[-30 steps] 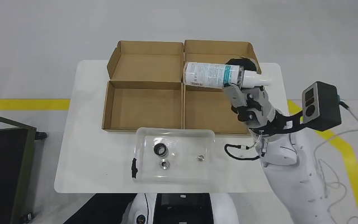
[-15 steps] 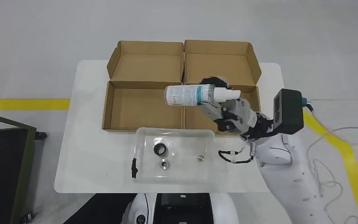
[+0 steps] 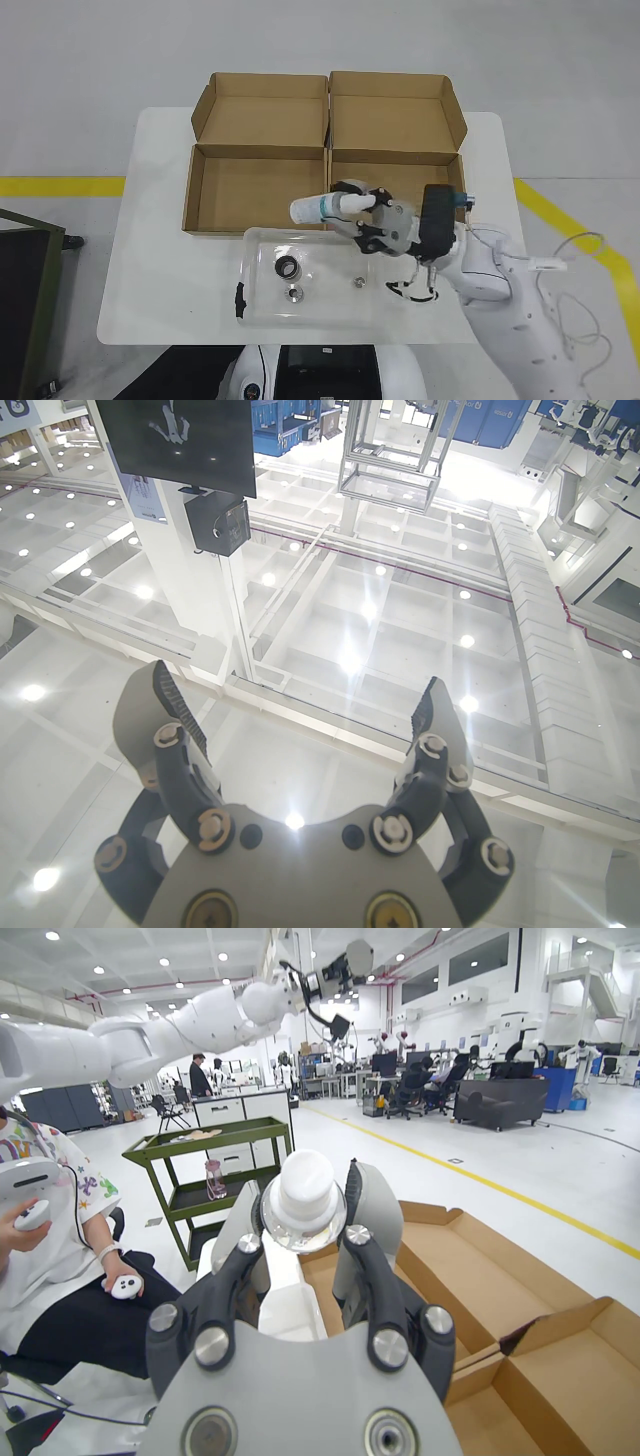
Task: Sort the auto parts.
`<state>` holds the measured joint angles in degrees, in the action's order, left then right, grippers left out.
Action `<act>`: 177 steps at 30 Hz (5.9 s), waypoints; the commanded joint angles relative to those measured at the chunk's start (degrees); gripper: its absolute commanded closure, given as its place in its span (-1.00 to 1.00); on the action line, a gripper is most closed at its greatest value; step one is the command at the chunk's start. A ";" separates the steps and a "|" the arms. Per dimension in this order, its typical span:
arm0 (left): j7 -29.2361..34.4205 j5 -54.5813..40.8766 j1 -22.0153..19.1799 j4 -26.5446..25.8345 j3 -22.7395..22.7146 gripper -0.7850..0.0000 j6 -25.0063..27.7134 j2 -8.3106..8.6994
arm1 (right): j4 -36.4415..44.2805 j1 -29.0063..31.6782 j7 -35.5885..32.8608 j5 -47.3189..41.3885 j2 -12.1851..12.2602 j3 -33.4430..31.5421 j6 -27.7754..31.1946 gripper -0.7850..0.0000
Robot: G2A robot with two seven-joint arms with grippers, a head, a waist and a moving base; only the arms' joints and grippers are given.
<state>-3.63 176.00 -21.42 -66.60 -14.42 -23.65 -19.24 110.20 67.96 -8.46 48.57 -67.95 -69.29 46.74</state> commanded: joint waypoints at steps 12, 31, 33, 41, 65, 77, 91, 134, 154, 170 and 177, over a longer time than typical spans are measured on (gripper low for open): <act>0.00 0.00 0.00 0.00 0.00 -1.00 0.00 0.00 | -3.21 0.38 -6.91 11.62 0.66 0.71 -3.35 1.00; 0.00 0.00 0.00 0.00 0.00 -1.00 0.00 0.00 | -11.69 -2.92 -8.53 22.28 0.72 1.83 -10.94 1.00; 0.00 0.00 0.00 0.00 0.00 -1.00 0.00 0.00 | -12.85 -3.78 -9.14 22.17 0.64 2.16 -11.28 1.00; 0.00 0.00 0.00 0.00 0.00 -1.00 0.00 0.00 | -16.63 -6.47 -11.97 21.97 0.29 3.67 -13.08 1.00; 0.00 0.00 0.00 0.00 0.00 -1.00 0.00 0.00 | -23.43 -10.20 -13.10 22.68 -0.46 7.00 -14.87 0.04; 0.00 0.00 0.00 0.00 0.00 -1.00 0.00 0.00 | -16.86 -9.14 -14.43 22.65 0.26 3.83 -14.52 -1.00; 0.00 0.00 0.00 0.00 0.00 -1.00 0.00 0.00 | -0.94 -4.01 -20.33 19.71 1.94 -0.59 -7.27 -1.00; 0.00 0.00 0.00 0.00 0.00 -1.00 0.00 0.00 | 14.20 5.31 -42.72 32.97 7.40 10.27 6.36 -1.00; 0.00 0.00 0.00 0.00 0.00 -1.00 0.00 0.00 | 9.90 -3.19 -49.64 30.16 10.33 21.65 -0.56 -0.58; 0.00 0.00 0.00 0.00 0.00 -1.00 0.00 0.00 | 8.23 -14.02 -57.88 25.71 13.32 34.22 -8.79 -0.30; 0.00 0.00 0.00 0.00 0.00 -1.00 0.00 0.00 | 6.79 -19.19 -60.78 22.19 13.77 39.19 -11.69 -0.19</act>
<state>-3.63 176.00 -21.42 -66.60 -14.42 -23.65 -19.24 117.21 49.45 -68.94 71.35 -54.21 -30.76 35.35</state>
